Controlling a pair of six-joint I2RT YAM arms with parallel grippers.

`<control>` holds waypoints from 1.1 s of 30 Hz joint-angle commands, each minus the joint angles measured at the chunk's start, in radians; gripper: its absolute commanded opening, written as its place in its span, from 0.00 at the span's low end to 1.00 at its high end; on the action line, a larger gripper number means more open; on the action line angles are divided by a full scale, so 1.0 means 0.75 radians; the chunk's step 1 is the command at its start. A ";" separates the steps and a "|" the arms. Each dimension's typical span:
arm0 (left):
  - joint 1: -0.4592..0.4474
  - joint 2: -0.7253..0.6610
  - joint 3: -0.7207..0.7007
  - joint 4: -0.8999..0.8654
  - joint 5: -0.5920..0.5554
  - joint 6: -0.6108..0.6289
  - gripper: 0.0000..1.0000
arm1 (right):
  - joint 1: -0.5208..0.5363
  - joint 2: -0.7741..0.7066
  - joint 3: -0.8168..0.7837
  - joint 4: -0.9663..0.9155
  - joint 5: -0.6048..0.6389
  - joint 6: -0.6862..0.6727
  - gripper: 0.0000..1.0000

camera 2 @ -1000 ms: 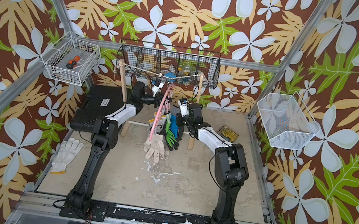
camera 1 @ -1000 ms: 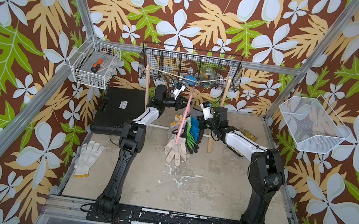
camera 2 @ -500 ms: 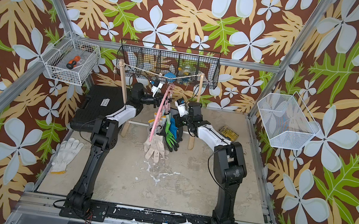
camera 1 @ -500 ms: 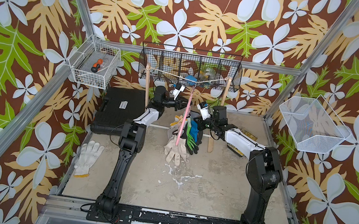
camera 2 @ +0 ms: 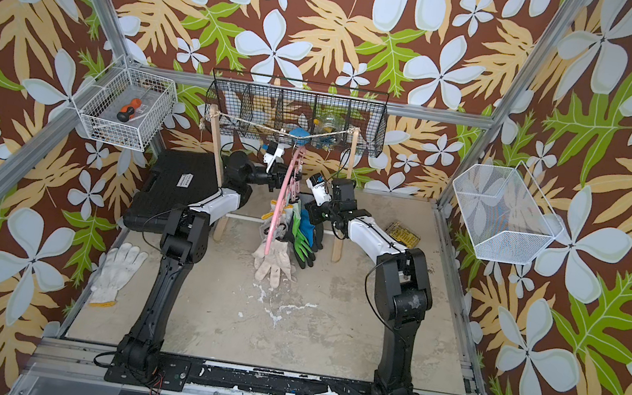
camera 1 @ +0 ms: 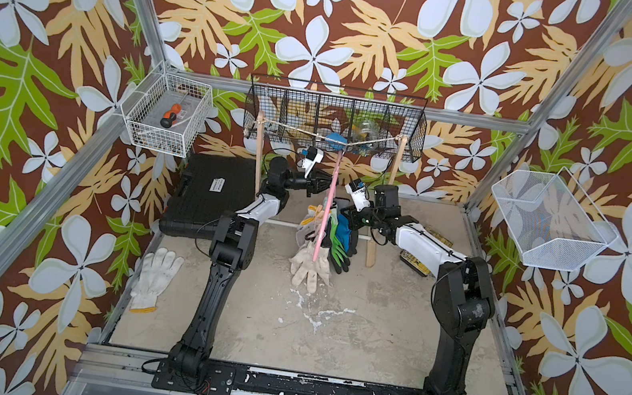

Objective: Clip the gloves onto a hanger to dry
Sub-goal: Open the clamp at the hanger.

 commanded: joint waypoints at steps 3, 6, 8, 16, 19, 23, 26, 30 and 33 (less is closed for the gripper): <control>-0.004 0.013 0.011 0.101 0.026 -0.005 0.00 | -0.016 0.006 0.009 0.017 -0.088 -0.008 0.00; -0.004 0.017 0.011 0.103 0.029 -0.002 0.00 | -0.026 0.014 0.021 0.010 -0.117 -0.011 0.00; -0.004 0.021 0.011 0.104 0.031 -0.004 0.00 | -0.028 0.023 0.040 -0.007 -0.121 -0.019 0.00; -0.011 0.023 0.008 0.112 0.053 -0.006 0.00 | -0.028 0.037 0.073 0.008 -0.099 0.007 0.00; -0.010 0.019 0.003 0.125 0.055 -0.015 0.00 | -0.028 0.070 0.121 -0.030 -0.075 0.015 0.00; -0.011 0.019 0.003 0.127 0.059 -0.017 0.00 | -0.026 0.054 0.098 0.016 -0.074 0.030 0.00; -0.012 0.023 0.003 0.136 0.068 -0.026 0.00 | -0.028 0.048 0.096 0.023 -0.058 0.020 0.00; -0.014 0.025 0.002 0.147 0.074 -0.034 0.00 | -0.028 0.042 0.088 0.051 -0.048 0.029 0.00; -0.016 0.025 -0.001 0.146 0.076 -0.033 0.00 | -0.025 0.026 0.057 0.114 -0.057 0.054 0.00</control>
